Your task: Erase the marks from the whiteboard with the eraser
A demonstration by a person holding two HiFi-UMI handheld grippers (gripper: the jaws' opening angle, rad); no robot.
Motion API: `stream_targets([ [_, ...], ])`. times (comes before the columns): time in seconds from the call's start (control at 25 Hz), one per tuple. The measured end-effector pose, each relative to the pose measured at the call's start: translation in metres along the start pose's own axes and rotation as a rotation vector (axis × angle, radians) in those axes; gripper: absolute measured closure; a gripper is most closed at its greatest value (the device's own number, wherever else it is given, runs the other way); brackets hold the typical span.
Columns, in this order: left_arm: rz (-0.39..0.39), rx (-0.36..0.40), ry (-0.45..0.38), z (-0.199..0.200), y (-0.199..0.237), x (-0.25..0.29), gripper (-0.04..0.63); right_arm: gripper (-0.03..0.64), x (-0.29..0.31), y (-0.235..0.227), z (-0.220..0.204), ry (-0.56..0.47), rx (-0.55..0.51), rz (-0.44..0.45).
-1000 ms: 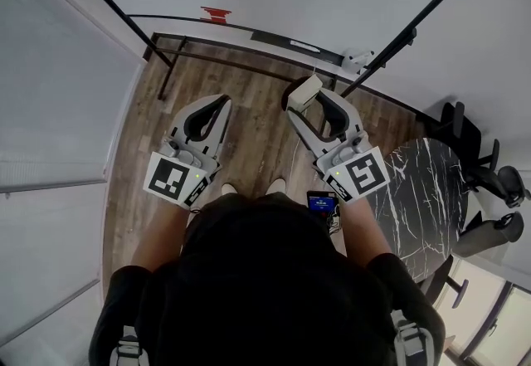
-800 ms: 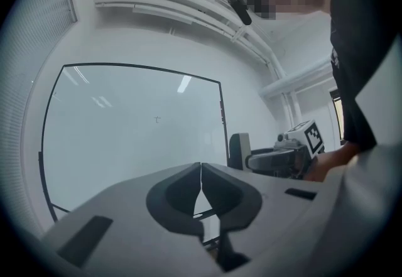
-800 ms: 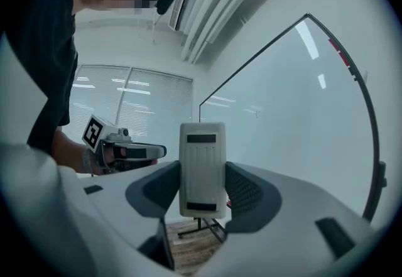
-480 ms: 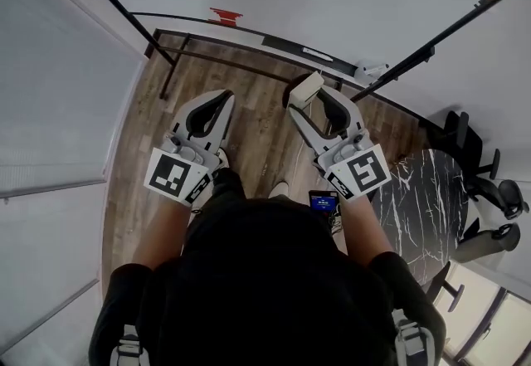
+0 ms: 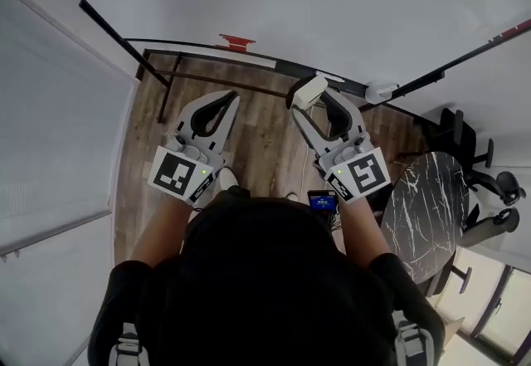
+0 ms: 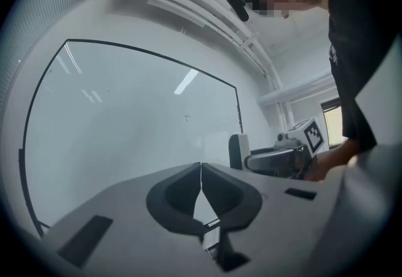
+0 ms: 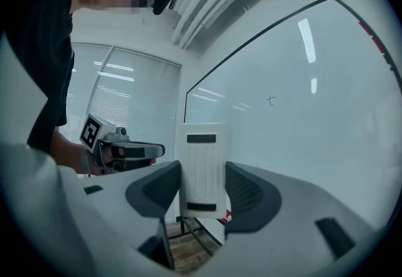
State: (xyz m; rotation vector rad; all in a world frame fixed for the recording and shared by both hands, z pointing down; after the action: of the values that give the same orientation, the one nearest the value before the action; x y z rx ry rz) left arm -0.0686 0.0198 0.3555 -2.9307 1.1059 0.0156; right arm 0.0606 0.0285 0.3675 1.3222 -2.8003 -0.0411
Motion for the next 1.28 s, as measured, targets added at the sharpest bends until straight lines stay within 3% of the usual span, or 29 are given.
stream_targets([
  [0.36, -0.097, -0.02, -0.014, 0.003, 0.085, -0.006, 0.589, 0.394, 0.075, 0.015, 0.004, 0.033, -0.004, -0.135],
  [0.64, -0.147, -0.028, -0.009, -0.001, 0.116, 0.009, 0.589, 0.394, 0.099, 0.009, 0.001, 0.042, -0.001, -0.178],
  [1.28, -0.158, 0.024, -0.012, 0.016, 0.128, 0.117, 0.589, 0.394, 0.111, -0.103, 0.019, -0.046, -0.015, -0.242],
])
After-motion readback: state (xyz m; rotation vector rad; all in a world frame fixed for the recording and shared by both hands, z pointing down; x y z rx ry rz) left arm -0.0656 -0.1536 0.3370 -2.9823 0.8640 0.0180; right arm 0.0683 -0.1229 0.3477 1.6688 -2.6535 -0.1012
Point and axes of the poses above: the fingertips, and each gripper's own axes: x forward along the fingers, y to its left, z out of its top, the point moved 1 cm from there along -x, backward along the fingers, and after that the axes turned 1 degree about -y, right-handed, at the moved point
